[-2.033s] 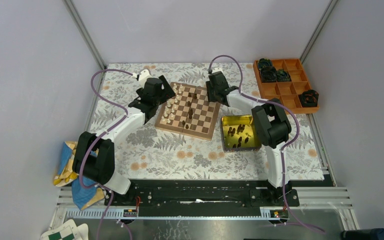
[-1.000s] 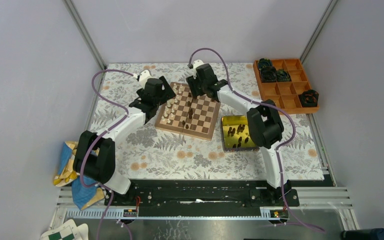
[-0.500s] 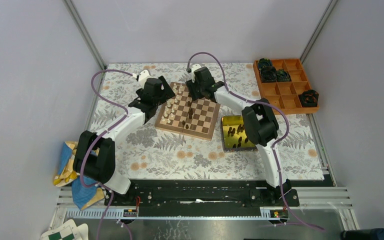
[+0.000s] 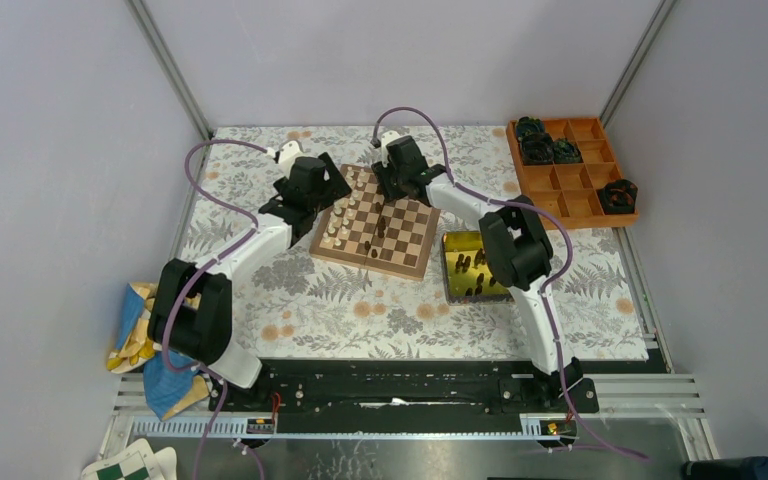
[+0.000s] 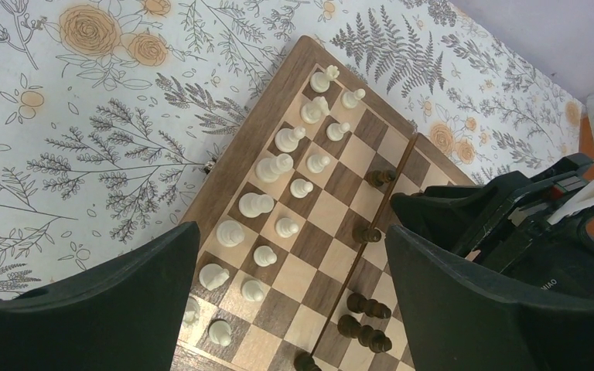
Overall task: Set up the chess pieces on the board
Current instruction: Pick up the chess piece from the chessboard.
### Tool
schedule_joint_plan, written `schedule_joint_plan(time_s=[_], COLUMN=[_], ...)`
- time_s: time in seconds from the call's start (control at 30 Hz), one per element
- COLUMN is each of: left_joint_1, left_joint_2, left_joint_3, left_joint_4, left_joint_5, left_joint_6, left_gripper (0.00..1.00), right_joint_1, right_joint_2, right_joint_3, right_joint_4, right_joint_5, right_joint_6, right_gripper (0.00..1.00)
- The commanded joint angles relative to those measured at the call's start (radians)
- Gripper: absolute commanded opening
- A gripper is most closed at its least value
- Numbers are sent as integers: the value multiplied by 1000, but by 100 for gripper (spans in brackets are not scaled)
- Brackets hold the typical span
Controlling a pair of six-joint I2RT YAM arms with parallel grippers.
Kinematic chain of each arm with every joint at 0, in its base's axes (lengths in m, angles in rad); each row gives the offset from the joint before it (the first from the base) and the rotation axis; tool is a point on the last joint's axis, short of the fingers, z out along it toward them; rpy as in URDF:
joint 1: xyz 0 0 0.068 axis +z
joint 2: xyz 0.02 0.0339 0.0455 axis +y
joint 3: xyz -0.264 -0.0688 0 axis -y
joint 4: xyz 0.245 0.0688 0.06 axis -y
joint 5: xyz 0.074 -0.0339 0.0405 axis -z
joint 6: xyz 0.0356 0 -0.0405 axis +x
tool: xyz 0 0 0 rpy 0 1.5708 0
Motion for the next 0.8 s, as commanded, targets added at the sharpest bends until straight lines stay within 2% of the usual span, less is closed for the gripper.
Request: schedule_joint_plan(time_s=[0.0, 0.1, 0.57, 0.77], left_joint_1=[9, 10, 11, 12], left_joint_2=[13, 17, 11, 5], left_joint_3=[-8, -8, -12, -18], left_joint_4=[53, 54, 54, 54], left_joint_5=[0, 2, 2, 3], left_joint_6=[-9, -9, -11, -14], left_gripper=[97, 97, 97, 97], right_joint_1=[9, 9, 9, 8], right_joint_2=[10, 18, -28, -80], right_joint_3=[53, 63, 29, 15], right_joint_4=[31, 25, 49, 55], right_joint_5=[-24, -24, 14, 52], right_joint_6=[-11, -11, -21, -32], right_gripper=[49, 43, 5, 0])
